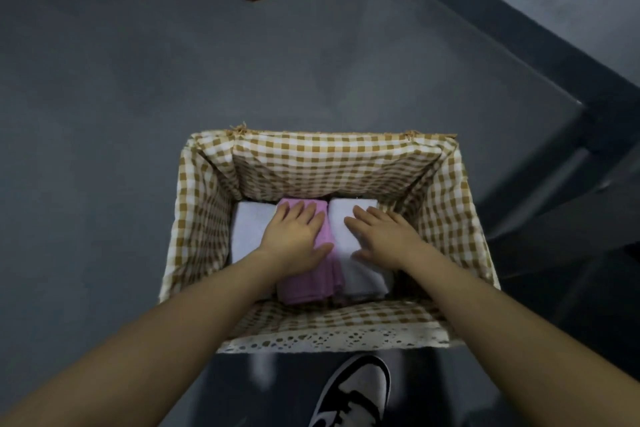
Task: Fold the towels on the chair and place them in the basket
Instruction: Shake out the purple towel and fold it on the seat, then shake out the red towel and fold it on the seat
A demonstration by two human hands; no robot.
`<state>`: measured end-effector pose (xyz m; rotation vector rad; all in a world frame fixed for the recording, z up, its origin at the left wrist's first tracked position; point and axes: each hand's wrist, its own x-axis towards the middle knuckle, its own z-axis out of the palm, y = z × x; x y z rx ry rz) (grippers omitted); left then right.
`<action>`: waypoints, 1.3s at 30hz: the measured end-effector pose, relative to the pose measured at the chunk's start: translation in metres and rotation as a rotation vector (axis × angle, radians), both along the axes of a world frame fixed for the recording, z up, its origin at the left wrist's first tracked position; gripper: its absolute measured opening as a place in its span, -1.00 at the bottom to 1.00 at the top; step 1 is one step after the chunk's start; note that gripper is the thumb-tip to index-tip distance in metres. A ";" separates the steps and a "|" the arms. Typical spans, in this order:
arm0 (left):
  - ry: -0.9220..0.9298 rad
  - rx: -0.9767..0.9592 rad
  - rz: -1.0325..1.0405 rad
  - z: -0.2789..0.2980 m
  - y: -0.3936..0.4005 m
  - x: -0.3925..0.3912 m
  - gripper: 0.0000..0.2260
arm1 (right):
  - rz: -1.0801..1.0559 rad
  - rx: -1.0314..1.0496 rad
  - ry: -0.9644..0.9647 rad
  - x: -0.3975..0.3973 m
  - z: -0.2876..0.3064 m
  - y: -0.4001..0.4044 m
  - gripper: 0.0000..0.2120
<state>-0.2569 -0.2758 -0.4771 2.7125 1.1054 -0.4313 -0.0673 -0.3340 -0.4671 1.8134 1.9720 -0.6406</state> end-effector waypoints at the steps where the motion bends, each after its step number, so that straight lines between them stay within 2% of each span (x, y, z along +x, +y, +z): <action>1: -0.030 0.027 0.004 0.013 -0.001 0.000 -0.41 | -0.008 0.041 0.000 0.000 0.011 -0.003 -0.35; 5: -0.237 0.150 0.022 0.068 -0.007 0.004 -0.57 | -0.052 0.321 0.017 0.001 0.068 -0.016 -0.51; 11: -0.512 0.266 0.018 0.169 -0.027 0.028 -0.59 | -0.093 0.703 0.009 0.019 0.174 -0.053 -0.62; 15: -0.679 0.325 -0.077 0.241 -0.048 0.063 -0.56 | -0.176 0.962 -0.034 0.043 0.243 -0.095 -0.69; 18: -0.804 0.373 -0.185 0.285 -0.073 0.101 -0.62 | -0.320 1.106 -0.056 0.069 0.283 -0.141 -0.76; 24: -0.917 0.333 -0.451 0.340 -0.152 0.203 -0.60 | -0.654 1.197 -0.164 0.137 0.332 -0.257 -0.77; 28: -0.938 0.247 -0.615 0.360 -0.220 0.276 -0.68 | -0.911 1.220 -0.212 0.181 0.349 -0.344 -0.77; 34: -0.938 0.094 -0.813 0.372 -0.340 0.377 -0.67 | -1.216 1.305 -0.271 0.241 0.349 -0.468 -0.79; 39: -0.870 0.045 -0.940 0.365 -0.432 0.452 -0.69 | -1.447 1.338 -0.308 0.290 0.326 -0.561 -0.84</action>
